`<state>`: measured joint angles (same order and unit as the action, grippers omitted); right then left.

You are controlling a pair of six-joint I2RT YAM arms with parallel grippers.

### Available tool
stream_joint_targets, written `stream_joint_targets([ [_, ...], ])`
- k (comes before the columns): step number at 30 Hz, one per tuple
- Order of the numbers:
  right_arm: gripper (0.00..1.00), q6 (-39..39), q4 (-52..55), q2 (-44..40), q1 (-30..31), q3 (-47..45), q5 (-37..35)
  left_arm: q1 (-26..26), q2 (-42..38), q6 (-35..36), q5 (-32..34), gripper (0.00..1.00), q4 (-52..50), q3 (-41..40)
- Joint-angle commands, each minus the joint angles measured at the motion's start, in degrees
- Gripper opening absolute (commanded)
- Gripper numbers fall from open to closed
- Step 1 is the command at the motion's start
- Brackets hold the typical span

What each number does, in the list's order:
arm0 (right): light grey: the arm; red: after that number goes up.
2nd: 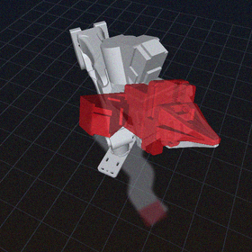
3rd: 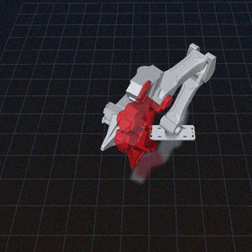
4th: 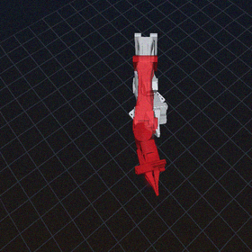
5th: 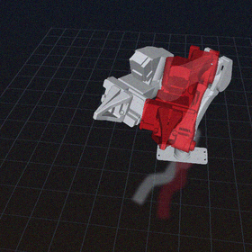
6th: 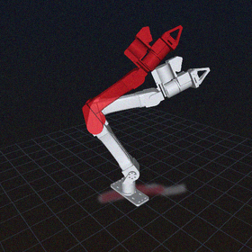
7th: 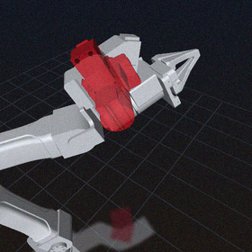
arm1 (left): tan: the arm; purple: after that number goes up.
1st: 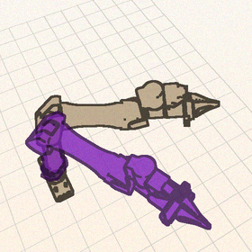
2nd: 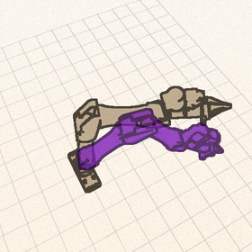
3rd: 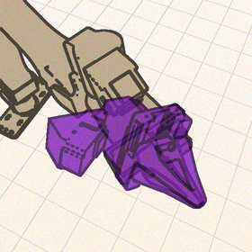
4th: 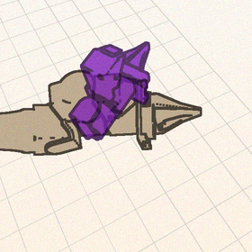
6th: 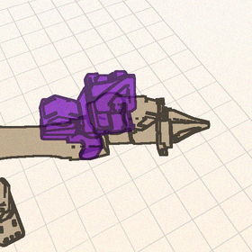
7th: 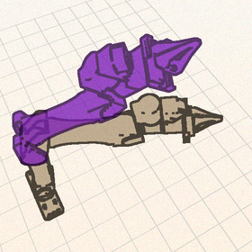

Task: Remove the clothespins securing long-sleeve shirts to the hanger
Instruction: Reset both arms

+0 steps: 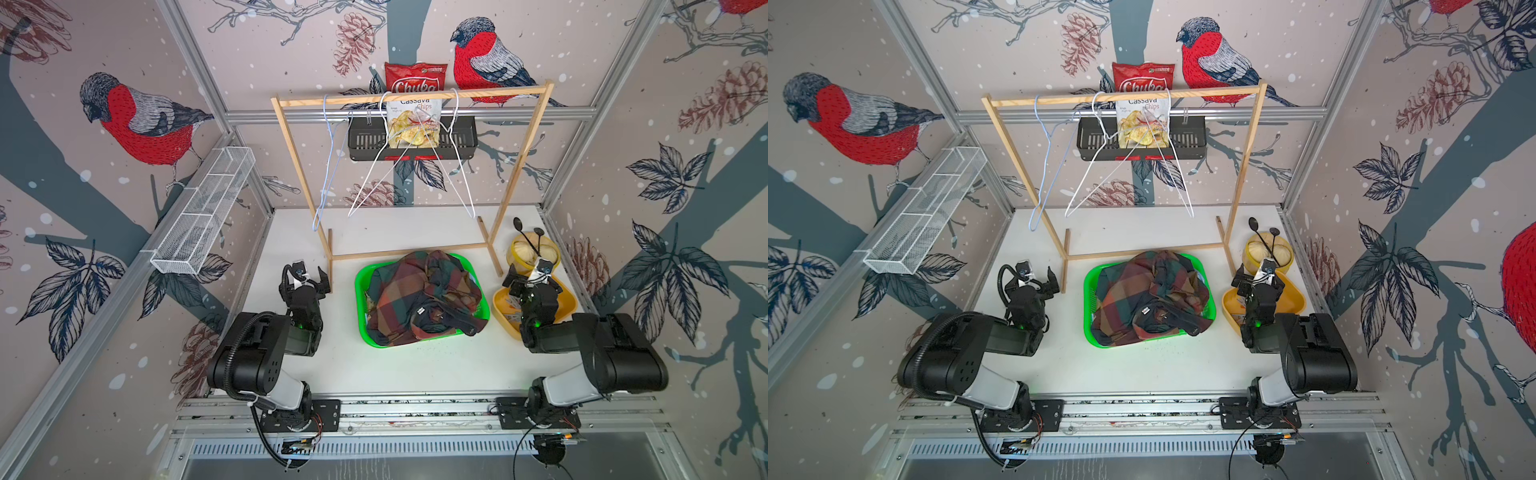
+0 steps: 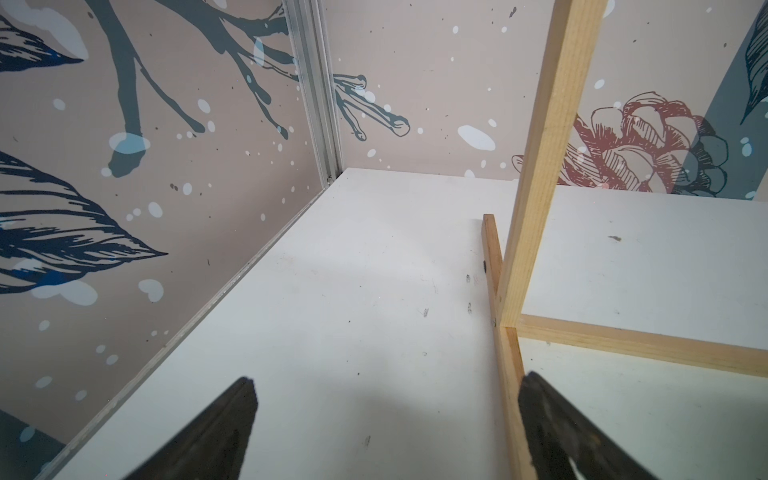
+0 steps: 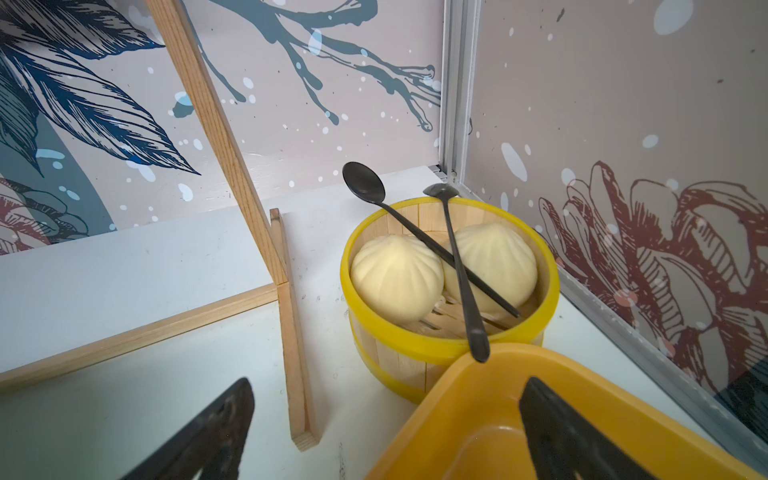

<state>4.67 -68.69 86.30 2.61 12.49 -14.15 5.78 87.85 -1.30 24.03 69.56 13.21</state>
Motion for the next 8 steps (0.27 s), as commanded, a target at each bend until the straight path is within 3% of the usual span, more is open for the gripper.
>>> stream_joint_targets([
  [1,1.0,-0.5,-1.7,0.1,0.1,0.3,0.4,0.0,0.0,-0.4,-0.1,0.97,2.3,0.4],
  [8,1.0,-0.5,-1.7,0.0,0.1,0.3,0.5,-1.1,-0.4,-0.9,-3.0,0.97,1.2,0.6],
])
